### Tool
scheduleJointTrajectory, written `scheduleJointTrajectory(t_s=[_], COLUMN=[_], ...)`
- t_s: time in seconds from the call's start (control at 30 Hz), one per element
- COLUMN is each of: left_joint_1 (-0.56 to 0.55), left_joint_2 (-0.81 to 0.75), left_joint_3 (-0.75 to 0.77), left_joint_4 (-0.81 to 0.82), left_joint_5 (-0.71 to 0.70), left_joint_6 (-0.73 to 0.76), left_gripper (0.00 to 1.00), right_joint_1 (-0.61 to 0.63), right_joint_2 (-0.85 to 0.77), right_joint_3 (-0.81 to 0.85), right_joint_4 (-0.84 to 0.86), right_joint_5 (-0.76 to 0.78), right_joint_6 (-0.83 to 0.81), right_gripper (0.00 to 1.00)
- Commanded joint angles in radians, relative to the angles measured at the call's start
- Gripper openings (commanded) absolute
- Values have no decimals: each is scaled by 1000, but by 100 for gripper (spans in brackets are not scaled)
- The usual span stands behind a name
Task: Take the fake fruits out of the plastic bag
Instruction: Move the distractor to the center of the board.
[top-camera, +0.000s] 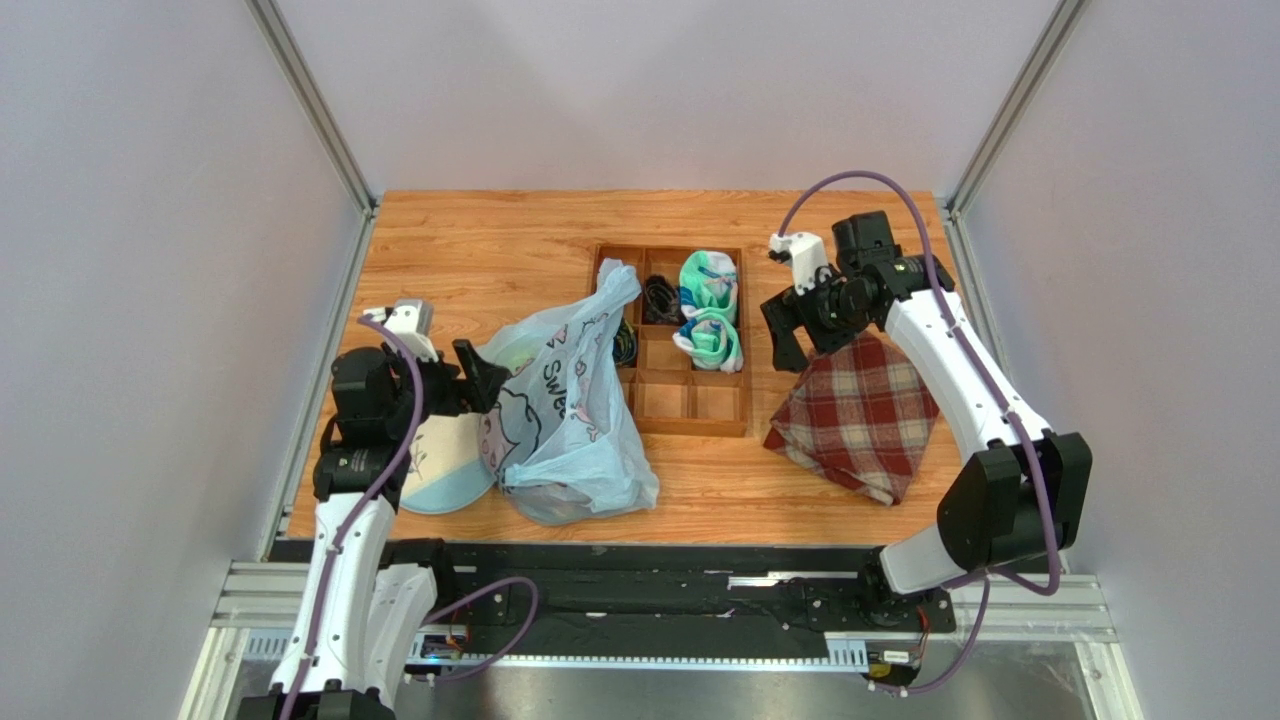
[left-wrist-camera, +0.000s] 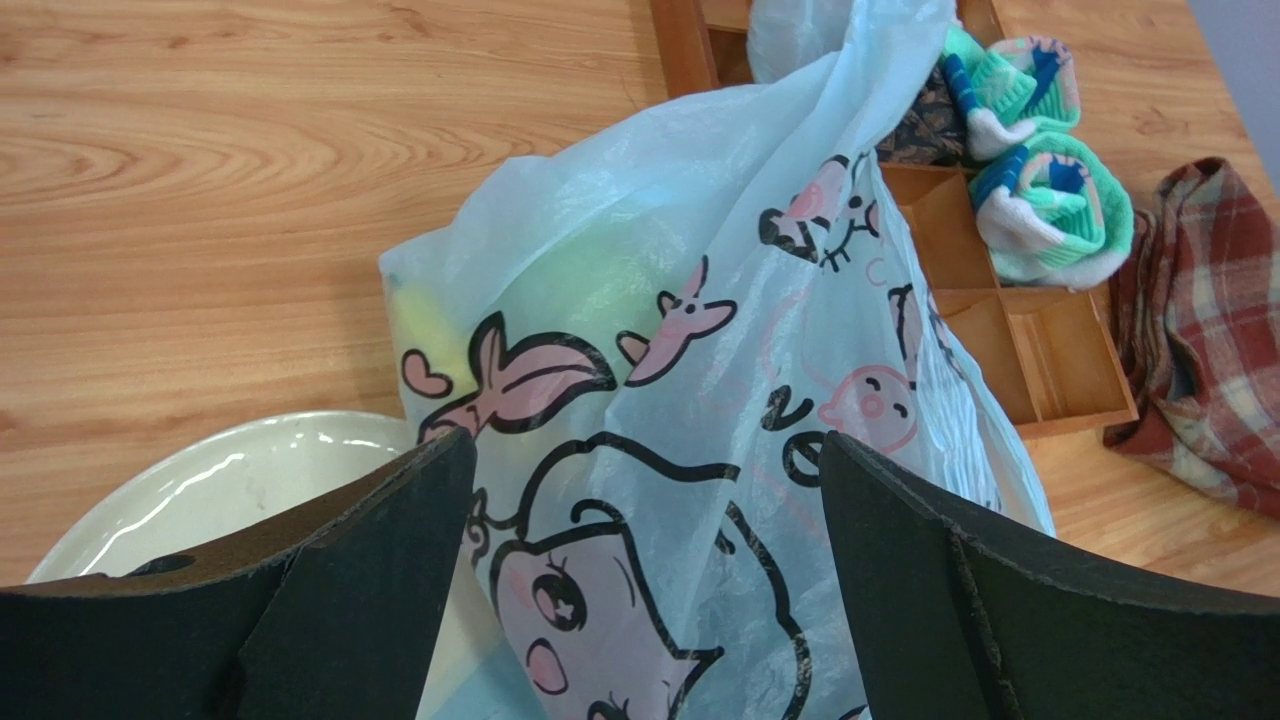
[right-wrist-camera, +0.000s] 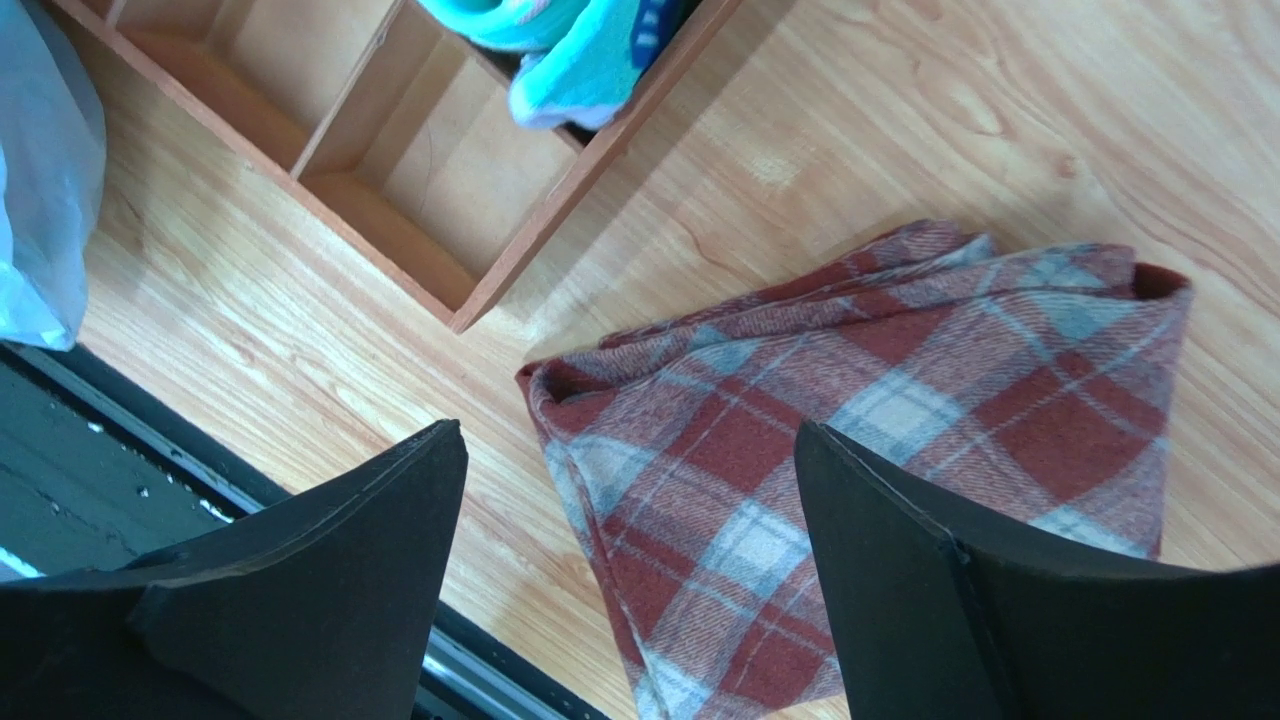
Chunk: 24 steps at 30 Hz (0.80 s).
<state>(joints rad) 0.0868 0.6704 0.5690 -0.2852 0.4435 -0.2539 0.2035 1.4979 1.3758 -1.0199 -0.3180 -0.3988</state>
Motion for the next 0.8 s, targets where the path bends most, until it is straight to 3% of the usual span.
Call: scheduleJointTrajectory(t_s=[0.0,0.2,0.43,0.67,0.77], left_joint_1=[57,88,102,126,145], left_joint_2=[-52,-46,-48,-34,-5], left_joint_3=[-23,-11,-27,-8,17], left_joint_4=[43,46,49,21,3], left_joint_5=[40,44,44,47,49], left_joint_6=[-41,-36,-42,-39,-36], left_gripper=[93,92,91,91,90], right_joint_1=[-6,14,119,162,142], right_joint_2=[80,200,291,401,476], right_joint_3=[22,130,118,129,216], right_joint_4=[-25,-29,20,81,92], right_joint_5=[57,-21,8,167,240], right_joint_6=[-29,14,95,173,195], right_gripper=[82,80,82,86,84])
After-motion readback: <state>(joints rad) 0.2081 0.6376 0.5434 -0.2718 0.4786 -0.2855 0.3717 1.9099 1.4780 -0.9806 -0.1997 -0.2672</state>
